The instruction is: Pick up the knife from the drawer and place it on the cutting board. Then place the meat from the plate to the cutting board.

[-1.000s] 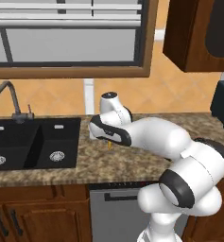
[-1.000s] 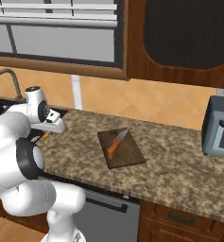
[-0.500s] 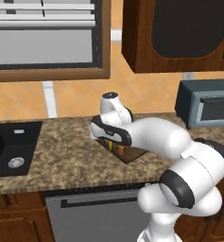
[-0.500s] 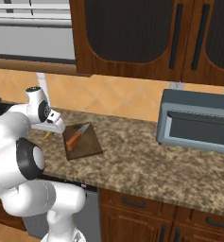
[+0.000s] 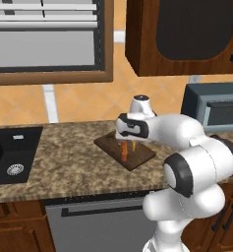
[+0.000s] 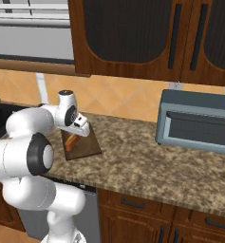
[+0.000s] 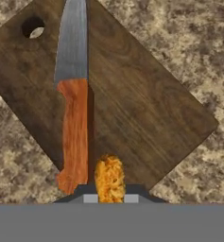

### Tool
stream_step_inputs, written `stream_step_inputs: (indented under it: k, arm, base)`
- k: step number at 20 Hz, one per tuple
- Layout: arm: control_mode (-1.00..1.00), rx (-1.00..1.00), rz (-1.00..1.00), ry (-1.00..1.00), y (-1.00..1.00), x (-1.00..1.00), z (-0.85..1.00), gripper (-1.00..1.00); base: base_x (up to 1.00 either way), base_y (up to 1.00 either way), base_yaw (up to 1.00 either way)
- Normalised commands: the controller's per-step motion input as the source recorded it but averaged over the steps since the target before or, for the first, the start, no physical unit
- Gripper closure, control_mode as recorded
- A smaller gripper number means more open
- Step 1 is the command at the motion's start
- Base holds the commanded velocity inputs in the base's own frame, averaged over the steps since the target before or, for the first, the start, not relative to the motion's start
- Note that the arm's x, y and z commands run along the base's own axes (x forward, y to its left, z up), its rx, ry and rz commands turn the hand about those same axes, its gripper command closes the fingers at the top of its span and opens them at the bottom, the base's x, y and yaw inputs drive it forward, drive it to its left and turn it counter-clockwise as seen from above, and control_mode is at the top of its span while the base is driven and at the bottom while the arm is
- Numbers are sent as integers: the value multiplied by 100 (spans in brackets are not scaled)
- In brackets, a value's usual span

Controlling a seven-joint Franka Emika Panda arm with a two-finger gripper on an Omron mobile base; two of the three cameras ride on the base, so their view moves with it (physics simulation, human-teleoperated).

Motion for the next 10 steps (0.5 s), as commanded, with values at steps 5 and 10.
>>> stream_step_inputs:
  k: [5, 10]
  arm:
    - [-100, 1, -1, 1, -48, 3, -32, 100]
    - [-100, 0, 0, 0, -1, -2, -37, 100]
  base:
    - [0, 0, 0]
    - [0, 0, 0]
